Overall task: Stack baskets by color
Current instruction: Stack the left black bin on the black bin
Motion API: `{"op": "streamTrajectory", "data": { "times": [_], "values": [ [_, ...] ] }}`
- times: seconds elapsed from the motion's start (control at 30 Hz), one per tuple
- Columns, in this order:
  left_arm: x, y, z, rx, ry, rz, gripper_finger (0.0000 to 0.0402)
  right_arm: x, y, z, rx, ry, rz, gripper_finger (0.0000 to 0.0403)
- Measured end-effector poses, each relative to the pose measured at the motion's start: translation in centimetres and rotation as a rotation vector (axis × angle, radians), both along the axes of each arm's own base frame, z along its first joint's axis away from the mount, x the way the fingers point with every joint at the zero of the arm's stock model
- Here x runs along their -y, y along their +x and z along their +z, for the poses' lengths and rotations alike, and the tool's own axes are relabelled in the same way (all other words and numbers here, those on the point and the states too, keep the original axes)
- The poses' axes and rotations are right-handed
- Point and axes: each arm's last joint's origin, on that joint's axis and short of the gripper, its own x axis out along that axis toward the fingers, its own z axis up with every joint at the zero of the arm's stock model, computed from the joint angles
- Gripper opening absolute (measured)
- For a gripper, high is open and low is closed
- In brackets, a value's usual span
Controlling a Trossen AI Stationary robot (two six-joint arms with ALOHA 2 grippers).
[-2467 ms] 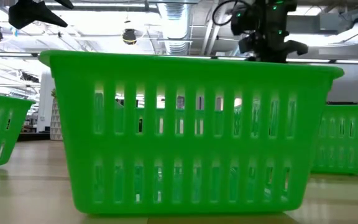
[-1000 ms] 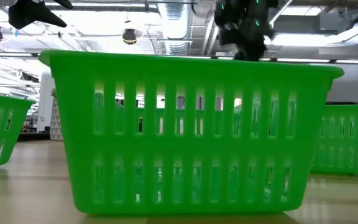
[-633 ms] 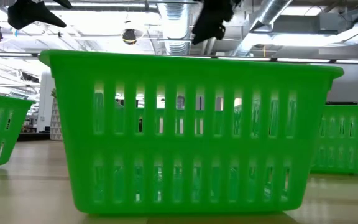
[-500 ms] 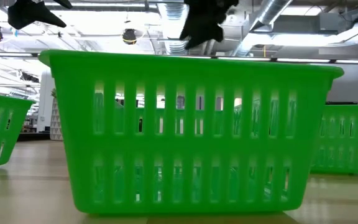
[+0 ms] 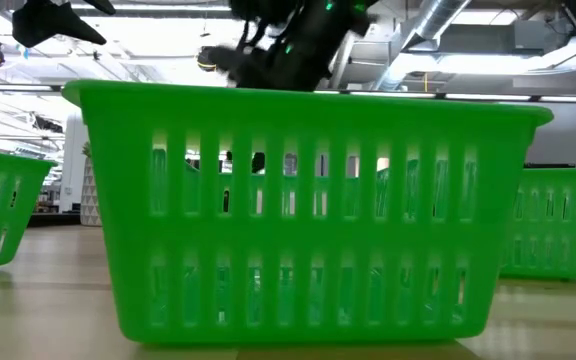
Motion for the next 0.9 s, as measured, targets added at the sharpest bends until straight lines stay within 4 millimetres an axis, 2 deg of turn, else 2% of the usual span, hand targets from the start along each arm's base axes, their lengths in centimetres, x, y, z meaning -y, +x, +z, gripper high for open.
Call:
{"op": "streamTrajectory", "data": {
  "times": [0.2,0.63,0.9],
  "values": [
    [0.0,0.0,0.0,-0.001,0.0,0.0,0.0224,0.0,1.2,-1.4,-0.029,0.009,-0.015,0.0212],
    [0.0,0.0,0.0,-0.002,0.001,0.0,0.0224,0.2,1.5,-1.4,0.005,0.01,-0.023,0.0212],
    [0.0,0.0,0.0,-0.002,0.001,-0.001,0.0224,0.0,2.3,-2.7,0.026,0.013,-0.019,0.0212]
  ]
}}
